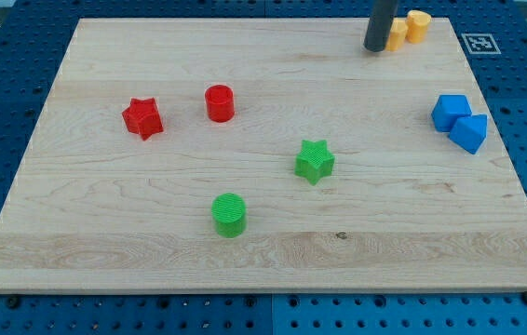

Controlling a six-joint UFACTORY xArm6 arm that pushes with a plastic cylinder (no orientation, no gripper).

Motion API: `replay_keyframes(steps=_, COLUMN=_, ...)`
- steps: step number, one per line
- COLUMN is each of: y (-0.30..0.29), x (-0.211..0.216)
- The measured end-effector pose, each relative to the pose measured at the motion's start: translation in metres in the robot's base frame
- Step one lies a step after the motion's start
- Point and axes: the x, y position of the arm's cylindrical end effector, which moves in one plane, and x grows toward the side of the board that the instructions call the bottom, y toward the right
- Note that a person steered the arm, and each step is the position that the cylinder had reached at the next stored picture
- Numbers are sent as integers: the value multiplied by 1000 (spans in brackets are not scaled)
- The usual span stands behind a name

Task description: Move the green star to the bottom left of the red star

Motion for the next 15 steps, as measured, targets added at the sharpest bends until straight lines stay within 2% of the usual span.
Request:
replay_keyframes(steps=2, y=7, x=0)
replay_keyframes(steps=4, y=-26, x=33)
replay_keyframes(steps=5, y=-26, x=33)
replay_keyframes(steps=7, y=-26, x=85)
replay_keyframes(steps=9, y=-23, x=93)
replay_keyframes(steps=10, y=-17, x=122)
replay_keyframes(steps=12, y=-17, x=124)
replay_keyframes(steps=13, y=-16, x=154)
replay_keyframes(steps=15, y=-19, x=188)
